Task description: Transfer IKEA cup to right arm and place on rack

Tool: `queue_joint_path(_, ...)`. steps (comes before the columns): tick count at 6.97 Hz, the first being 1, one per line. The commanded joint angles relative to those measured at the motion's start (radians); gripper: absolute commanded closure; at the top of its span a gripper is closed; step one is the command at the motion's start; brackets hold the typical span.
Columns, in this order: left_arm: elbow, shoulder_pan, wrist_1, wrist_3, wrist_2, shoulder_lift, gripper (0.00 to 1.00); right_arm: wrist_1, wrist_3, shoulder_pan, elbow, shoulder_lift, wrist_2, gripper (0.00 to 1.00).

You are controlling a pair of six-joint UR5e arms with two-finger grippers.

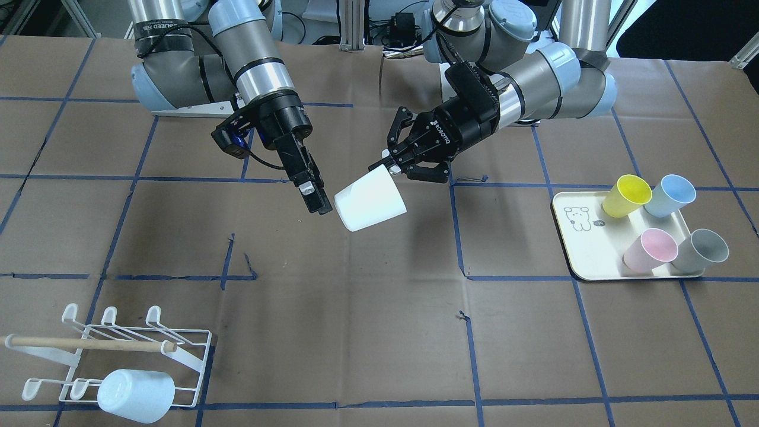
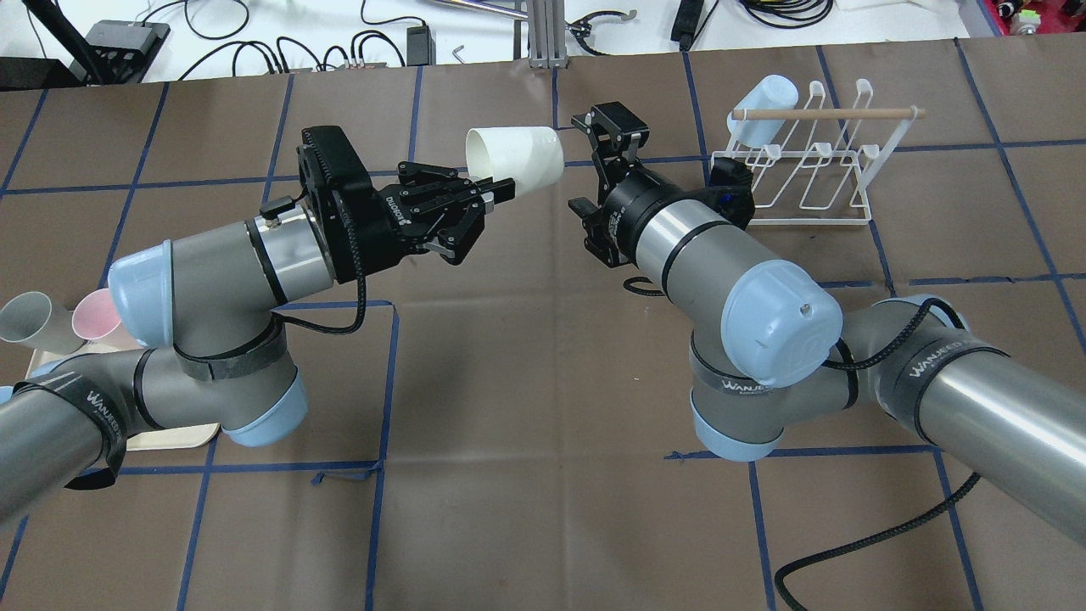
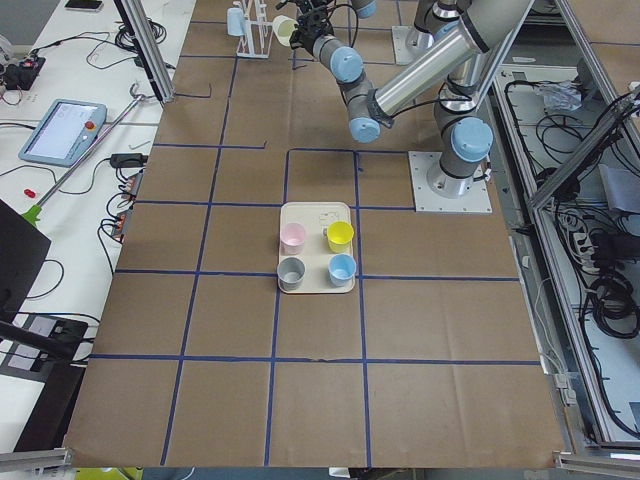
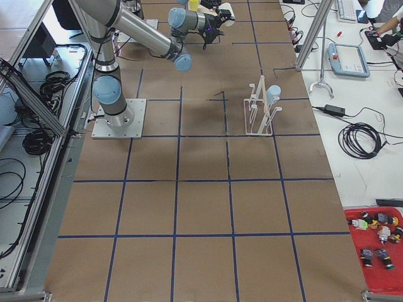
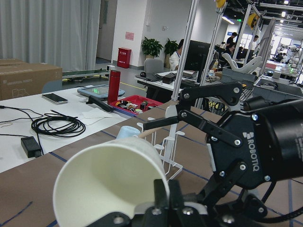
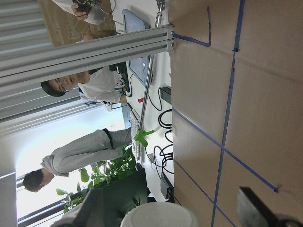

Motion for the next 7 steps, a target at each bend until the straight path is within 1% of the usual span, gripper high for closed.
queue_joint_path(1, 0.000, 0.000, -0.001, -0.001, 0.007, 0.000, 0.94, 0.002, 0.004, 0.025, -0.008, 0.000, 0.000, 0.00)
queue_joint_path(2, 0.000, 0.000, -0.001, -0.001, 0.007, -0.001, 0.94, 0.003, 0.004, 0.038, -0.018, 0.003, -0.003, 0.00)
queue_joint_path(4, 0.000, 0.000, -0.001, -0.001, 0.007, 0.000, 0.94, 0.049, 0.013, 0.055, -0.049, 0.006, -0.008, 0.00)
queue_joint_path(6, 0.000, 0.000, -0.001, -0.001, 0.009, 0.000, 0.94, 0.052, 0.033, 0.058, -0.060, 0.012, -0.006, 0.00)
queue_joint_path(7, 0.000, 0.000, -0.001, -0.001, 0.009, -0.001, 0.93, 0.052, 0.033, 0.065, -0.084, 0.035, -0.006, 0.00)
